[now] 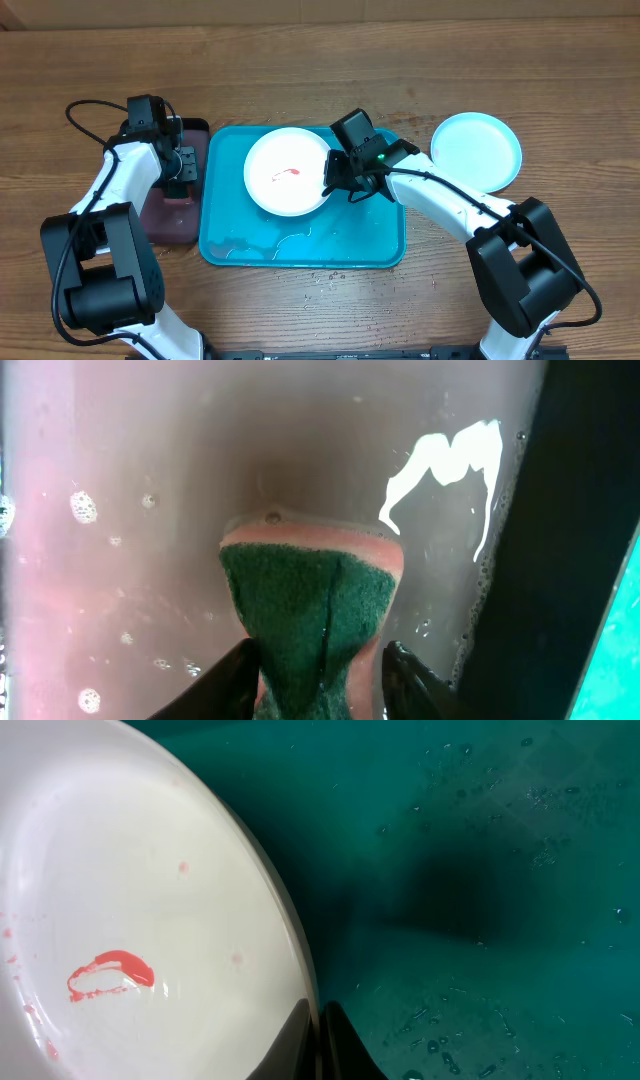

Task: Clean dirty plates on tray and stack at the side
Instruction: 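Grasp the green sponge in the pink tray with the left gripper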

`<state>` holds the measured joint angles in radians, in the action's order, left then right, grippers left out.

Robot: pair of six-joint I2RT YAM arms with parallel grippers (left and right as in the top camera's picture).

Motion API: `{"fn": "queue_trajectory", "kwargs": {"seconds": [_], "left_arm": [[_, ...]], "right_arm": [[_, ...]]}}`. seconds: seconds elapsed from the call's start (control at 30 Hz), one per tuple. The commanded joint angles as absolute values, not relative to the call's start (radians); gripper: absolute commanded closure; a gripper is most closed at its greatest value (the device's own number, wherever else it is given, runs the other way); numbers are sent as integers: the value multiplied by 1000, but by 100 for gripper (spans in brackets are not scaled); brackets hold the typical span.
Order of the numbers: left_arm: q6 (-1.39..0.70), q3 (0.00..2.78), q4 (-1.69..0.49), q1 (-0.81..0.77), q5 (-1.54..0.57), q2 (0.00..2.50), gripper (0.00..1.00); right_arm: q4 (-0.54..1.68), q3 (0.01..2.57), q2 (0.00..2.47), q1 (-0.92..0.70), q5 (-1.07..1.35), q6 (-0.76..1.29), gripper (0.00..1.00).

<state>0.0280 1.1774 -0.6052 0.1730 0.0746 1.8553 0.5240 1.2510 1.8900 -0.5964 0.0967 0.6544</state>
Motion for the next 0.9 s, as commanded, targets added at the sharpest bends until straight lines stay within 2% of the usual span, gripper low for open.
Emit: {"fn": "queue_trajectory", "kwargs": {"seconds": [0.0,0.1,0.33,0.87], "left_arm": [[10,1180,-606,181,62,1874,72],[-2,1180,-624,181,62,1882,96],[-7,1208,-684,185,25,1848,96],[1,1229,-748,245,-155,1571,96]], "right_arm": [[517,1269,1899,-601,91,659,96],[517,1269,1899,-601,91,659,96],[515,1269,1899,-601,90,667,96],[432,1269,1949,-640,70,712,96]]}}
